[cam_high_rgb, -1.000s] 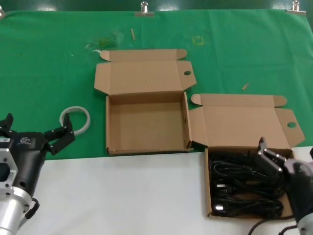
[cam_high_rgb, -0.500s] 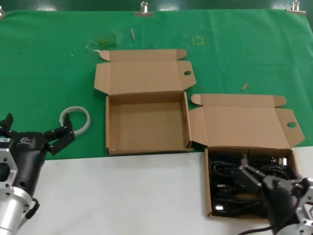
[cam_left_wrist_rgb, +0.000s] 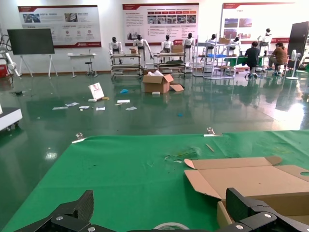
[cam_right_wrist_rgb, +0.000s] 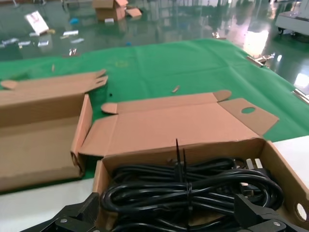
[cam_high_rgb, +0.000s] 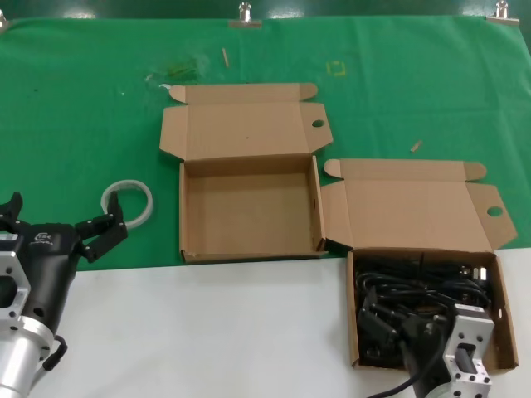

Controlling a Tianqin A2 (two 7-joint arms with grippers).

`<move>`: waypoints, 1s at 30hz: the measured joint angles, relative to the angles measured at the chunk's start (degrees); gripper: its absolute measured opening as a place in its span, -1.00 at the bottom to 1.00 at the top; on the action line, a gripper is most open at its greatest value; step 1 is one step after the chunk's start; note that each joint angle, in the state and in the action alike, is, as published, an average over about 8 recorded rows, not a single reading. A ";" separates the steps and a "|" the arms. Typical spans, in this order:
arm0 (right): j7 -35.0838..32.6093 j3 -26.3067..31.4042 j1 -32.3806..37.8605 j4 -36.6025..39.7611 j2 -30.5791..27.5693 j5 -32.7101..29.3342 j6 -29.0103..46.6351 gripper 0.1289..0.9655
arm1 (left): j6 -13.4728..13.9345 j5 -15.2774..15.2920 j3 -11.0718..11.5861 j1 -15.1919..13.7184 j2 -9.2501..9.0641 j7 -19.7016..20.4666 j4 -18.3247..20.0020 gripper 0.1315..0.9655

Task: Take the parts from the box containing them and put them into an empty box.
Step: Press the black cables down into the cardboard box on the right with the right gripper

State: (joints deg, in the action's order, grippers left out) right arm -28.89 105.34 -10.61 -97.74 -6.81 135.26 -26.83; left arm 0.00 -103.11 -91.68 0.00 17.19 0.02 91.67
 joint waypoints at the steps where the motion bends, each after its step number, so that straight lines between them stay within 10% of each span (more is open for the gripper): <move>1: -1.08 0.28 0.13 -0.12 0.00 0.54 -0.69 1.00 | 0.00 0.00 0.00 0.00 0.00 0.00 0.00 1.00; 14: -4.67 -1.82 0.04 -0.05 0.00 2.12 -1.14 1.00 | 0.00 0.00 0.00 0.00 0.00 0.00 0.00 1.00; 30: 13.35 -14.33 -0.42 4.93 0.07 -4.96 17.79 1.00 | 0.00 0.00 0.00 0.00 0.00 0.00 0.00 1.00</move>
State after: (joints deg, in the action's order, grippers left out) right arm -15.54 91.01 -11.03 -92.82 -6.74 130.30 -9.04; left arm 0.00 -103.11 -91.68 0.00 17.19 0.02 91.67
